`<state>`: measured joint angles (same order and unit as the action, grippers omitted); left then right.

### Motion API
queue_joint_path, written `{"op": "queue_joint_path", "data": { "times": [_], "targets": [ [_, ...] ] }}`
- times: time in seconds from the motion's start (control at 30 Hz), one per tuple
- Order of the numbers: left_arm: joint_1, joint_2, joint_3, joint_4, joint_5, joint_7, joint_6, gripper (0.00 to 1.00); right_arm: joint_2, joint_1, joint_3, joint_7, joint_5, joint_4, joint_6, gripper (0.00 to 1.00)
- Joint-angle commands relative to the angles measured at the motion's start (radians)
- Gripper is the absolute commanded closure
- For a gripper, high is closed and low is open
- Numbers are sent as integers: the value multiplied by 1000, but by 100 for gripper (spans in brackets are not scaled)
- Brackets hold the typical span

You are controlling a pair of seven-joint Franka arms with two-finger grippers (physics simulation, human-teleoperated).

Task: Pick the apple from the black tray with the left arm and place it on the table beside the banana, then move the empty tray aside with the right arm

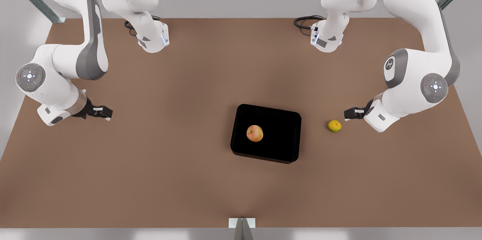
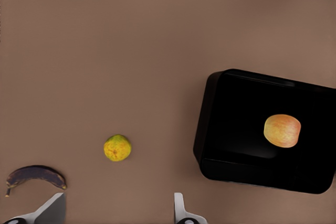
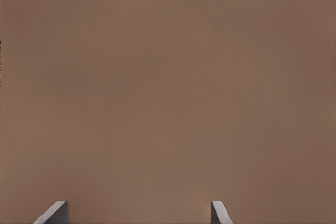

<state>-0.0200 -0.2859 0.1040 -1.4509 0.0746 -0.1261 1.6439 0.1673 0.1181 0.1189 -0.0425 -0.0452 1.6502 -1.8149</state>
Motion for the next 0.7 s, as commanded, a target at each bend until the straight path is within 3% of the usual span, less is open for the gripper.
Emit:
{"op": "queue_joint_path", "data": {
  "times": [0.0, 0.13, 0.17, 0.2, 0.27, 0.37, 0.5, 0.67],
  "targets": [
    [-1, 2, 0, -2, -7, -119, 43, 0, -2, -2, 1, -54, -8, -6, -152, 0],
    [-66, -41, 3, 14, -118, -47, 86, 0, 0, -2, 2, -54, -10, -6, -152, 0],
    [-104, -41, 91, 37, -124, -160, 71, 0, 0, -2, 2, -54, -10, -6, -152, 0],
    [-213, -62, 146, 83, -125, -306, 60, 0, 0, -2, 2, -59, -35, -6, -150, 0],
    [-396, -196, 146, 201, -131, -575, 94, 0, 0, -2, 4, -59, -35, -7, -152, 0],
    [-523, -337, 146, 205, -226, -825, 251, 0, 11, 2, -1, -60, -35, -7, -152, 0],
    [-538, -372, 143, 122, -228, -845, 363, 0, 12, 2, -2, -60, -35, -7, -152, 0],
    [-509, -417, 108, 165, -230, -830, 405, 0, 12, 3, -2, -60, -36, -7, -152, 0]
  ]
}}
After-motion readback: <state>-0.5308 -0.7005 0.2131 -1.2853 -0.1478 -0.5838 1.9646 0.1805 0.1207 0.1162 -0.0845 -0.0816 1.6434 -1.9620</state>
